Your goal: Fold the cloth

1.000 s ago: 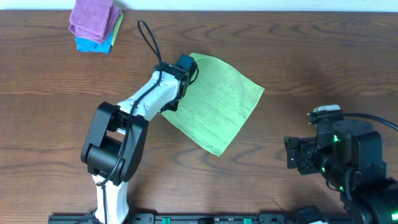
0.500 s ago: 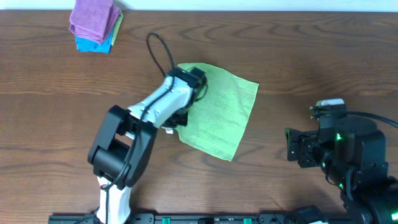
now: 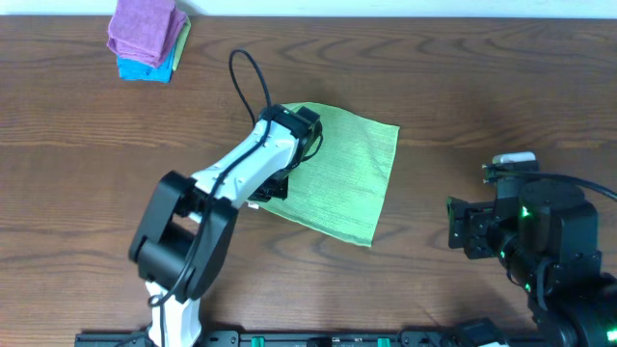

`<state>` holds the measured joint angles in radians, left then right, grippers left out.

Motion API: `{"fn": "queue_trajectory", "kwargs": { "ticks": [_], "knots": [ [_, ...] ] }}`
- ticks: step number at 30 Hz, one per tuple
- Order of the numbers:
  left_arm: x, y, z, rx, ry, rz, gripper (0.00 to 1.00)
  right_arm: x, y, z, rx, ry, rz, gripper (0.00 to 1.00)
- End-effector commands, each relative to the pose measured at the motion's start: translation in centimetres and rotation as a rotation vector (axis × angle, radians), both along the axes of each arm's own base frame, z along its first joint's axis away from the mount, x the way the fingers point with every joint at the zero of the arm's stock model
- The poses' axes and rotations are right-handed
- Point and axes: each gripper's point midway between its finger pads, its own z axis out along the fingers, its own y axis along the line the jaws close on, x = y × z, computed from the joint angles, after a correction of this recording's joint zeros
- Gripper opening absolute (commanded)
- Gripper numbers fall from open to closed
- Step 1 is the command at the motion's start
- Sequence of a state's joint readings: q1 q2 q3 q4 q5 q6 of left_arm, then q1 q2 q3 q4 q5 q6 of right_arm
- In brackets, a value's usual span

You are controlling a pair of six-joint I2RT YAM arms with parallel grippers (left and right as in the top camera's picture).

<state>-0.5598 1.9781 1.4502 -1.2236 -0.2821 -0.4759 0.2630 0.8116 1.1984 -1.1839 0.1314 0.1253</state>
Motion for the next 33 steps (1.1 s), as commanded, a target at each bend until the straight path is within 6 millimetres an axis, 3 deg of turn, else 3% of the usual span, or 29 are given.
{"fn": "queue_trajectory", "kwargs": {
  "ticks": [1,2,5,6,7,14,16,20,23,30,33],
  "knots": [
    [0.8,0.5,2.2,0.001,-0.083,0.011,0.06,0.3,-0.5,0.3,-0.022,-0.017,-0.014,0.86],
    [0.9,0.4,2.3,-0.001,-0.085,0.008,0.11,0.3,-0.4,0.4,-0.021,-0.021,-0.014,0.87],
    [0.7,0.4,2.3,-0.002,-0.074,-0.004,0.72,0.5,-0.4,0.6,-0.018,-0.032,-0.014,0.88],
    [0.7,0.5,2.3,-0.001,-0.072,-0.005,0.89,0.6,-0.4,0.6,-0.018,-0.035,-0.014,0.88],
    [0.7,0.5,2.3,-0.001,-0.072,-0.005,0.98,0.6,-0.4,0.6,-0.017,-0.036,-0.014,0.88],
    [1.4,0.1,2.6,-0.042,-0.097,-0.018,0.97,0.4,-0.2,0.0,-0.017,-0.003,-0.004,0.89],
    [1.4,-1.1,2.2,-0.127,-0.053,-0.080,0.95,0.4,0.1,-0.6,-0.018,0.028,0.010,0.89],
    [1.1,-3.7,1.6,-0.298,0.021,-0.184,0.95,0.7,1.9,-1.3,0.019,0.068,0.103,0.99],
    [1.4,-6.2,1.4,-0.452,0.029,-0.222,0.95,1.1,2.5,-1.6,0.032,0.083,0.126,0.99],
    [4.4,-8.4,1.7,-0.550,-0.090,-0.245,0.95,1.7,2.6,-1.3,0.033,0.061,0.129,0.99],
    [5.7,-9.1,2.0,-0.572,-0.146,-0.258,1.00,1.8,2.6,-1.2,0.035,0.059,0.129,0.99]
  ]
}}
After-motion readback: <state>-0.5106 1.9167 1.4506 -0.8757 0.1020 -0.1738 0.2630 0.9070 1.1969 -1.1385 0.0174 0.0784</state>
